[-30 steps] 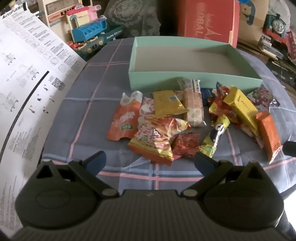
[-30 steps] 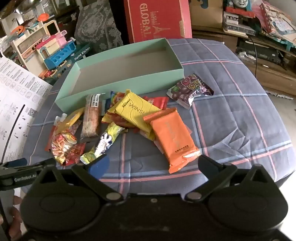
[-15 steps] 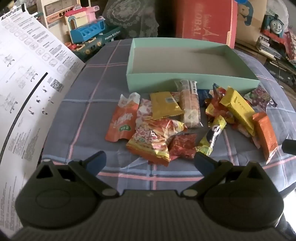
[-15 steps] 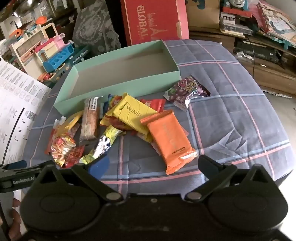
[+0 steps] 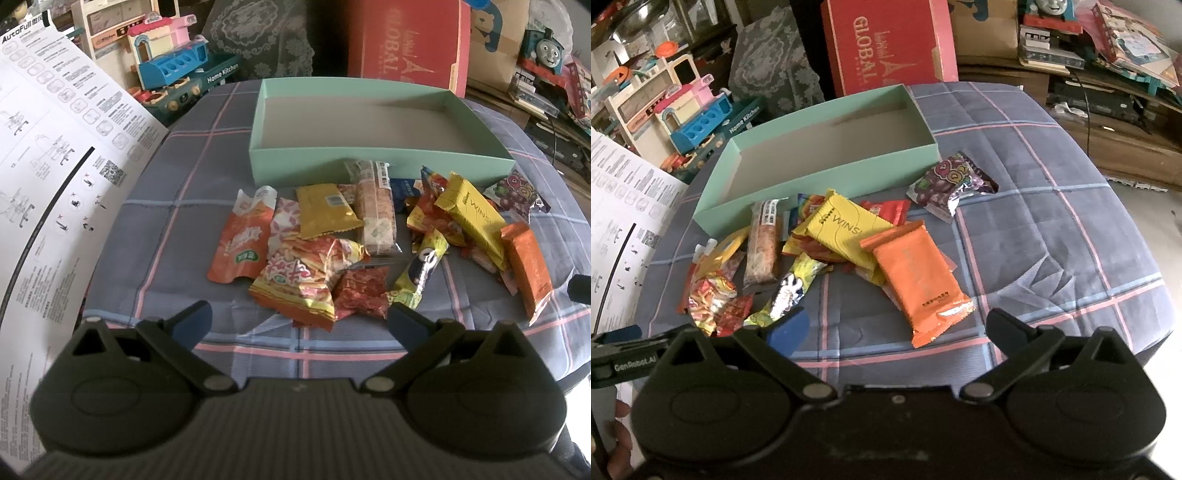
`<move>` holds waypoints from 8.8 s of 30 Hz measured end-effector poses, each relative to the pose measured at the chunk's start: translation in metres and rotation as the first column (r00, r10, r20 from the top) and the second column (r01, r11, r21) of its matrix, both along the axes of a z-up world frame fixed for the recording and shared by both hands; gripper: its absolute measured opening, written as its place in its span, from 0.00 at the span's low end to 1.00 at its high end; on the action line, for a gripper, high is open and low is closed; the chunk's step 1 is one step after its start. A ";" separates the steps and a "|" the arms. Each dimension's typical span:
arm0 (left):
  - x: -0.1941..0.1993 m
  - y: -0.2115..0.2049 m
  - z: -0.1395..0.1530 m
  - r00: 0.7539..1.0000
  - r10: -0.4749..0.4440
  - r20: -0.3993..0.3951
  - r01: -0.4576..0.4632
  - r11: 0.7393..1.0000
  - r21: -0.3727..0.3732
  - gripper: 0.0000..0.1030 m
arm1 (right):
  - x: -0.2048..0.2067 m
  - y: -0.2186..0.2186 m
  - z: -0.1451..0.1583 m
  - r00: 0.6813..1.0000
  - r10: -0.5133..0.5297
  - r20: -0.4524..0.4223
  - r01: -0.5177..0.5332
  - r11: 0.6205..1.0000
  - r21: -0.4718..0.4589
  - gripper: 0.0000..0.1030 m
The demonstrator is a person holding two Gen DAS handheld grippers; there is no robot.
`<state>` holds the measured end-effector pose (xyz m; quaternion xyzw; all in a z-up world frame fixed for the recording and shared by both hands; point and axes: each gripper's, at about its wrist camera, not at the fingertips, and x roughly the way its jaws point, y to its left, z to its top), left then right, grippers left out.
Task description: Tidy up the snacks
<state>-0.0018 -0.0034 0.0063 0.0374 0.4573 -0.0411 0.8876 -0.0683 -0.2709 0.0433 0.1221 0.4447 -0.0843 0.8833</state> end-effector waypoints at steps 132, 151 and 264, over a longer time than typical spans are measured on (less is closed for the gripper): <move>0.336 -0.037 0.028 0.992 -0.120 0.039 0.123 0.991 -0.059 0.22 | 0.293 -0.063 0.007 0.979 0.163 0.119 -0.165 0.986 0.007 0.47; 0.362 -0.051 -0.012 0.995 -0.083 0.047 0.080 0.995 0.059 1.00 | 0.340 -0.072 -0.021 0.981 0.112 0.162 -0.119 0.992 0.035 1.00; 0.108 -0.020 -0.062 0.942 -0.305 -0.142 0.307 0.952 -0.010 0.48 | 0.114 0.077 -0.079 0.883 0.463 -0.071 -0.465 0.847 -0.259 0.49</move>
